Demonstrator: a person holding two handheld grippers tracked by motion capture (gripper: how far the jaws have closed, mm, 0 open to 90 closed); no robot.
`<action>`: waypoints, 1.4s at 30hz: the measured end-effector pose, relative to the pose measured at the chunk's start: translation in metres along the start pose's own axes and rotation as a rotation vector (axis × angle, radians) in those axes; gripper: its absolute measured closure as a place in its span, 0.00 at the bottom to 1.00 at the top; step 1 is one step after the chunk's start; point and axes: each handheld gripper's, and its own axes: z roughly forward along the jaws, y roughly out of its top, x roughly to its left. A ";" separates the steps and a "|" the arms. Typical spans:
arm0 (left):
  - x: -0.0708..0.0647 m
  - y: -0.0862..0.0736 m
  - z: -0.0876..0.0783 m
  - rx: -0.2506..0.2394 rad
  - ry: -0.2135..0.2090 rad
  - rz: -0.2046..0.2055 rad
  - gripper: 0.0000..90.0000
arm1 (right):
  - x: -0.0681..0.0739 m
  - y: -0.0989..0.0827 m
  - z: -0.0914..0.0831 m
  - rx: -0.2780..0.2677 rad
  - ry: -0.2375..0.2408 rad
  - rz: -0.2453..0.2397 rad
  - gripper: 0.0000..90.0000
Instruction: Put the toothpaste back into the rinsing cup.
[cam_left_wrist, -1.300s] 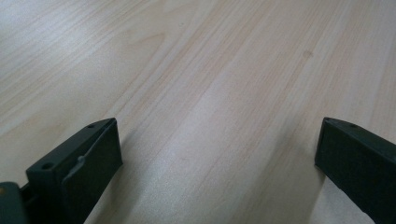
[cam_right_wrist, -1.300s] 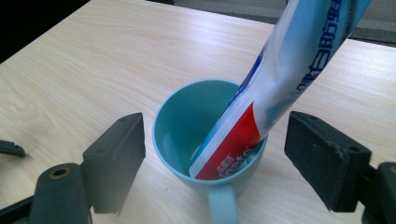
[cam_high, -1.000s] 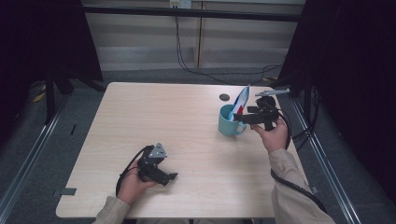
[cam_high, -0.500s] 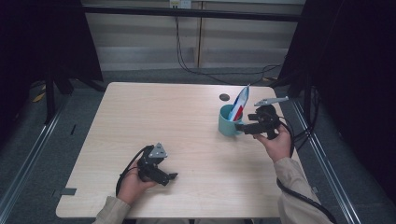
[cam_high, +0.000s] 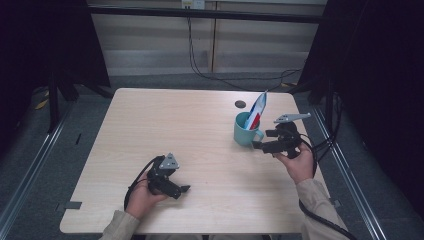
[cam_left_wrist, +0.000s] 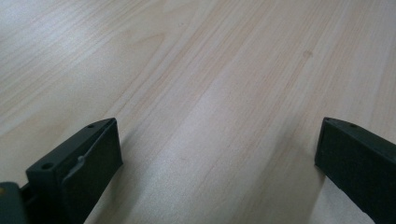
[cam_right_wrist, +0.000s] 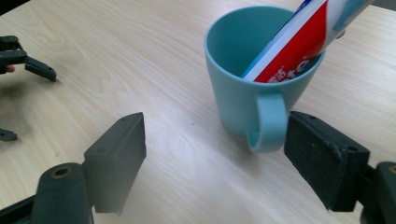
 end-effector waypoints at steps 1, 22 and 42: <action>0.000 0.000 0.000 0.005 0.000 0.006 0.00 | 0.001 -0.001 0.000 -0.004 0.003 0.002 0.23; 0.000 0.000 0.000 0.002 0.001 0.002 0.00 | 0.016 -0.033 0.005 0.004 0.031 -0.023 0.23; 0.000 0.000 0.000 0.006 0.000 0.007 0.00 | 0.027 -0.080 0.012 0.034 0.017 -0.041 0.23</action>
